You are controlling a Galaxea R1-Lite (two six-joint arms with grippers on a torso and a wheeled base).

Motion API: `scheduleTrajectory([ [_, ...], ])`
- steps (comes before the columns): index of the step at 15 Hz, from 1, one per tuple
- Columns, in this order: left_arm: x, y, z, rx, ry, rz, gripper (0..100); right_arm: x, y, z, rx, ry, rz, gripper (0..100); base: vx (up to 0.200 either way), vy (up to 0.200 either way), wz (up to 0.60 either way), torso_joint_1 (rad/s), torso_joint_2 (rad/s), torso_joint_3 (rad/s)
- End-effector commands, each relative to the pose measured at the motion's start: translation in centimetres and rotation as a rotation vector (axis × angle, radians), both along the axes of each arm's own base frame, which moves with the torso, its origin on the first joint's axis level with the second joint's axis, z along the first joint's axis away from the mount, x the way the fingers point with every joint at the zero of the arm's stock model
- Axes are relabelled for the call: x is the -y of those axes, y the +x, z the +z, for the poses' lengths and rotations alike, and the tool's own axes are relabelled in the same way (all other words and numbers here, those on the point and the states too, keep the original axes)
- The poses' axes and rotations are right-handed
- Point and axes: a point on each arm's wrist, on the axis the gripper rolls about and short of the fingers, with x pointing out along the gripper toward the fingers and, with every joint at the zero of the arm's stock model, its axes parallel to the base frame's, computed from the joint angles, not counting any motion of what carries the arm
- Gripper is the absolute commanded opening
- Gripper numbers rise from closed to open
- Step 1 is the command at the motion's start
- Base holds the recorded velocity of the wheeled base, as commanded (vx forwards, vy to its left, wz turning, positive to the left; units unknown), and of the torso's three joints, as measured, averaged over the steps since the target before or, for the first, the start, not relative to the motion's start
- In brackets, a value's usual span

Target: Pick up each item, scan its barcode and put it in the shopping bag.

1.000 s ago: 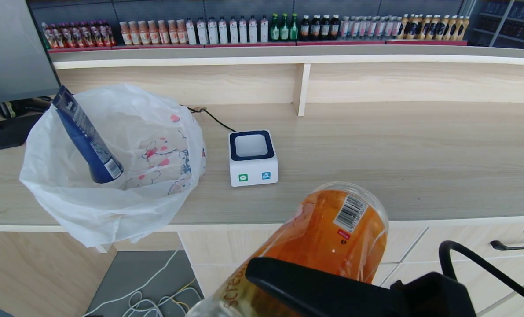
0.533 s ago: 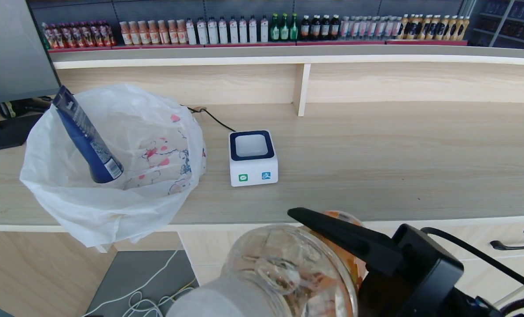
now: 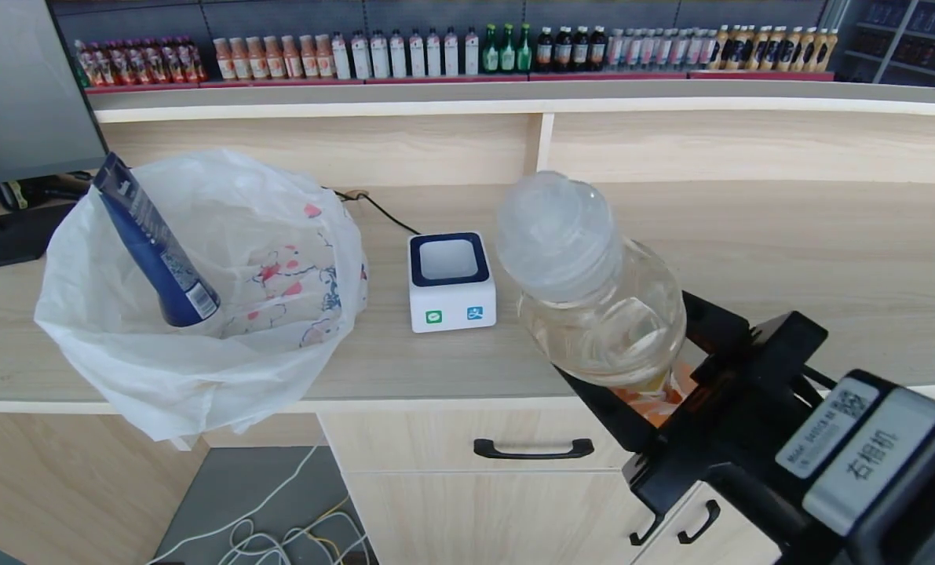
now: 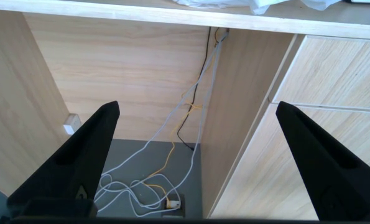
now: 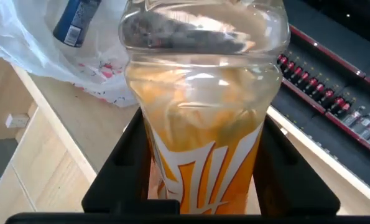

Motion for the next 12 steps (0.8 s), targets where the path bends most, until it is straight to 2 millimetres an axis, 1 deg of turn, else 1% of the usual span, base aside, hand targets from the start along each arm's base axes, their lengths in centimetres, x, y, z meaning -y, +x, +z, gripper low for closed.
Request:
scheduleTrajectory([
  [1, 0.0, 0.0, 0.0, 0.000, 0.000, 0.000, 100, -0.8, 1.0, -0.4, -0.120, 0.094, 0.036, 0, 0.000, 0.000, 0.00, 0.000, 0.00, 0.000],
  [2, 0.0, 0.0, 0.0, 0.000, 0.000, 0.000, 100, -0.9, 1.1, -0.3, -0.159, 0.145, 0.032, 0, 0.000, 0.000, 0.00, 0.000, 0.00, 0.000],
  [3, 0.0, 0.0, 0.0, 0.000, 0.000, -0.002, 100, -0.7, 1.2, 0.3, -0.202, 0.230, 0.003, 0, 0.000, 0.000, 0.00, 0.000, 0.00, 0.000],
  [4, 0.0, 0.0, 0.0, 0.000, 0.000, -0.002, 100, -0.8, 1.5, 0.4, -0.257, 0.301, 0.010, 0, 0.000, 0.000, 0.00, 0.000, 0.00, 0.000],
  [5, 0.0, 0.0, 0.0, 0.000, 0.000, 0.000, 100, -1.3, 2.1, -0.1, -0.344, 0.373, 0.045, 0, 0.000, 0.000, 0.00, 0.000, 0.00, 0.000],
  [6, 0.0, 0.0, 0.0, 0.000, 0.000, 0.000, 100, -1.4, 2.3, 0.0, -0.352, 0.392, 0.050, 0, 0.000, 0.000, 0.00, 0.000, 0.00, 0.000],
  [7, 0.0, 0.0, 0.0, 0.000, 0.000, -0.002, 100, -1.4, 3.0, 0.4, -0.357, 0.434, 0.045, 0, 0.000, 0.000, 0.00, 0.000, 0.00, 0.000],
  [9, 0.0, 0.0, 0.0, 0.000, 0.000, 0.000, 100, -2.0, 4.3, 1.3, -0.369, 0.520, 0.068, 0, 0.000, 0.000, 0.00, 0.000, 0.00, 0.000],
  [11, 0.0, 0.0, 0.0, 0.000, 0.000, -0.002, 100, -1.4, 6.0, 1.6, -0.363, 0.569, 0.035, 0, 0.000, 0.000, 0.00, 0.000, 0.00, 0.000],
  [12, 0.0, 0.0, 0.0, 0.000, 0.000, 0.000, 100, -1.1, 6.6, 1.8, -0.357, 0.587, 0.024, 0, 0.000, 0.000, 0.00, 0.000, 0.00, 0.000],
])
